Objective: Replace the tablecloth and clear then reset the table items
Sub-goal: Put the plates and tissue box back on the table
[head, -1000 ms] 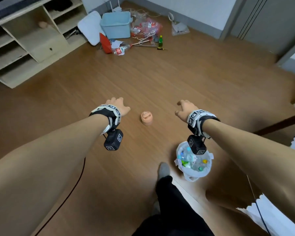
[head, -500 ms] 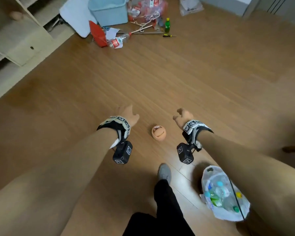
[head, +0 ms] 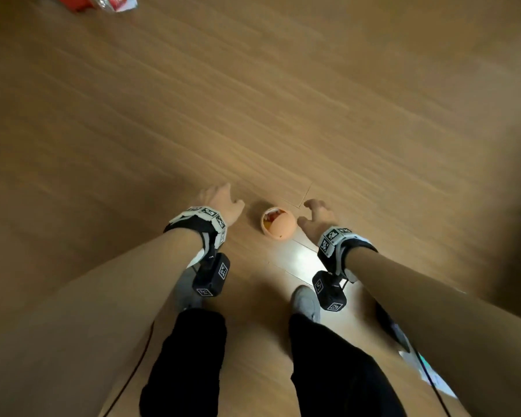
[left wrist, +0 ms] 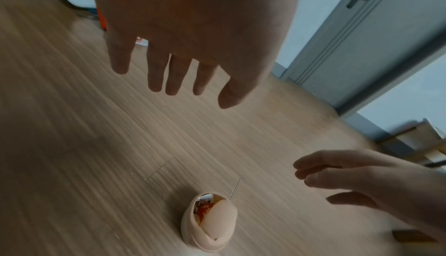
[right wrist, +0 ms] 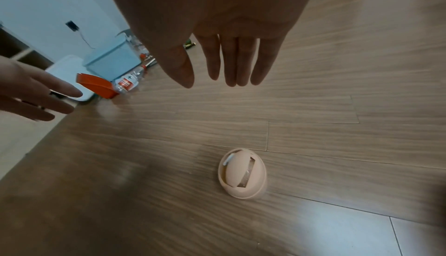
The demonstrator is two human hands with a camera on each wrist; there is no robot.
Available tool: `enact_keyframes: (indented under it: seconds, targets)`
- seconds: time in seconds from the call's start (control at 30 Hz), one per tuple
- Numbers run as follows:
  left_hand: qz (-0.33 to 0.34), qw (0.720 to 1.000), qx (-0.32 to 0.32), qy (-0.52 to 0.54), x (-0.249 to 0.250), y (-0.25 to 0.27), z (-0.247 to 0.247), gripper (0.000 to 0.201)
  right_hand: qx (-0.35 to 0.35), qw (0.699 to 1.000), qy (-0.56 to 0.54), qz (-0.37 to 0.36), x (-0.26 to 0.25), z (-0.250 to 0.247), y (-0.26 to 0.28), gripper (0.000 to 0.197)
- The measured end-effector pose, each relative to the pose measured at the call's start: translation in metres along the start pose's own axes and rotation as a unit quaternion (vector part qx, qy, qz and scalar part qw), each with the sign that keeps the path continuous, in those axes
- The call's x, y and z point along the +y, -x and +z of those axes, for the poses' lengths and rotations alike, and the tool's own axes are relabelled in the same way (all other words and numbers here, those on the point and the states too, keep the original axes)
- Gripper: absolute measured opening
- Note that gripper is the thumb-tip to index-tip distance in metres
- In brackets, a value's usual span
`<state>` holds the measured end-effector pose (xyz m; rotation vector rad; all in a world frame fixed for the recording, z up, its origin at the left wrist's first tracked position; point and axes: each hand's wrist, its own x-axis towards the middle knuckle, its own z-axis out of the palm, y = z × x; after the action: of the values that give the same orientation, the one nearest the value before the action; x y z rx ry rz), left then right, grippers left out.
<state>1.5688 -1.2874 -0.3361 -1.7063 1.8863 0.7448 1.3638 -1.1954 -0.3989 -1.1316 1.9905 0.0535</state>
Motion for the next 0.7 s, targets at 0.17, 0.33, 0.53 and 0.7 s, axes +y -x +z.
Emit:
enact_keyframes:
  seconds: [0.17, 0.33, 0.53, 0.7]
  targets:
    - [0.034, 0.998, -0.026, -0.045, -0.012, -0.1, 0.083, 0.056, -0.002, 1.0, -0.011, 0.025, 0.031, 0.082, -0.07, 0.062]
    - [0.068, 0.995, -0.029, -0.069, -0.008, -0.179, 0.149, 0.052, -0.022, 0.999, -0.031, -0.008, 0.06, 0.159, -0.127, 0.107]
    - [0.103, 0.991, -0.029, -0.08, -0.009, -0.234, 0.184, 0.061, -0.01, 0.999, -0.039, 0.01, 0.079, 0.221, -0.173, 0.121]
    - [0.108, 0.989, -0.034, -0.093, -0.028, -0.243, 0.179, 0.062, 0.05, 0.998, -0.026, -0.022, 0.066, 0.209, -0.186, 0.098]
